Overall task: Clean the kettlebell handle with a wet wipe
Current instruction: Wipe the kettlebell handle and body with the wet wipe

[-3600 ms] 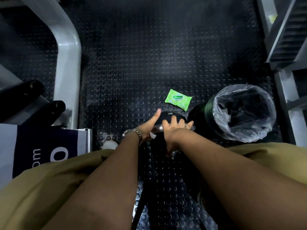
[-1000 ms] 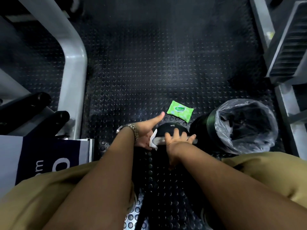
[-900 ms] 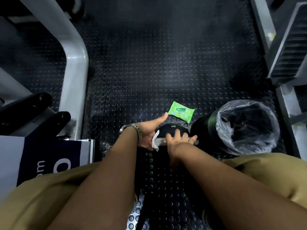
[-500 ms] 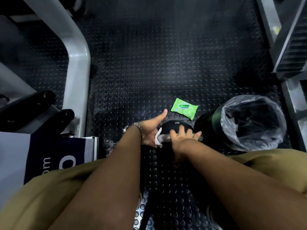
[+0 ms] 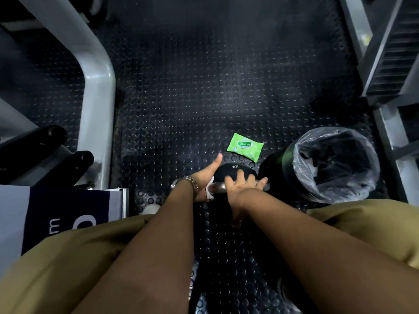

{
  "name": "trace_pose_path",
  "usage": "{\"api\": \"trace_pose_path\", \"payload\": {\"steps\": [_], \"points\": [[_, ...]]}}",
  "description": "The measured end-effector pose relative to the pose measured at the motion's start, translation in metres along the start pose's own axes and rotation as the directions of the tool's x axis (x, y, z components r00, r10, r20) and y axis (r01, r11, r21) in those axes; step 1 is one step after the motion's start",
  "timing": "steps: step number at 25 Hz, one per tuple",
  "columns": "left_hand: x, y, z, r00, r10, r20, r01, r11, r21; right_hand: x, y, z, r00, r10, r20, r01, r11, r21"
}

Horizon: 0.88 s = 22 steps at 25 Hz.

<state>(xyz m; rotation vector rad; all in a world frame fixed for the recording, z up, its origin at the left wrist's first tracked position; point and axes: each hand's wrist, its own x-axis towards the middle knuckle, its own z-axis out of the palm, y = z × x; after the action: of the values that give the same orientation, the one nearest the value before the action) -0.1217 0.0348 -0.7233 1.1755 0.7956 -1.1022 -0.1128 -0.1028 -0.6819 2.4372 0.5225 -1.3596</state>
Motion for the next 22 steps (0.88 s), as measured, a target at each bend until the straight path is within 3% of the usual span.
{"api": "trace_pose_path", "payload": {"steps": [5,9,13,15,20,22], "points": [[-0.041,0.037,-0.036,0.968,-0.165,0.191,0.108,0.955,0.276,0.002,-0.001,-0.001,1.0,0.002,0.007,-0.002,1.0,-0.013],[-0.023,0.022,-0.026,0.985,-0.123,0.125,0.093,0.97,0.223,0.003,-0.002,-0.001,1.0,0.025,0.01,-0.025,1.0,-0.016],[0.013,-0.015,0.001,0.999,0.021,-0.032,-0.025,0.994,-0.107,0.003,-0.003,-0.001,0.999,0.029,0.016,-0.029,0.999,-0.02],[0.011,-0.013,0.001,1.0,0.022,0.002,-0.022,0.995,-0.094,0.002,-0.002,-0.001,0.999,0.031,0.017,-0.03,0.999,-0.024],[-0.026,0.018,-0.037,0.975,-0.1,0.197,0.071,0.986,0.149,0.002,-0.002,-0.001,1.0,0.018,0.012,-0.018,1.0,-0.019],[-0.023,0.014,-0.032,0.978,-0.084,0.189,0.062,0.991,0.117,0.002,-0.002,-0.001,1.0,0.023,0.01,-0.023,1.0,-0.021]]}}
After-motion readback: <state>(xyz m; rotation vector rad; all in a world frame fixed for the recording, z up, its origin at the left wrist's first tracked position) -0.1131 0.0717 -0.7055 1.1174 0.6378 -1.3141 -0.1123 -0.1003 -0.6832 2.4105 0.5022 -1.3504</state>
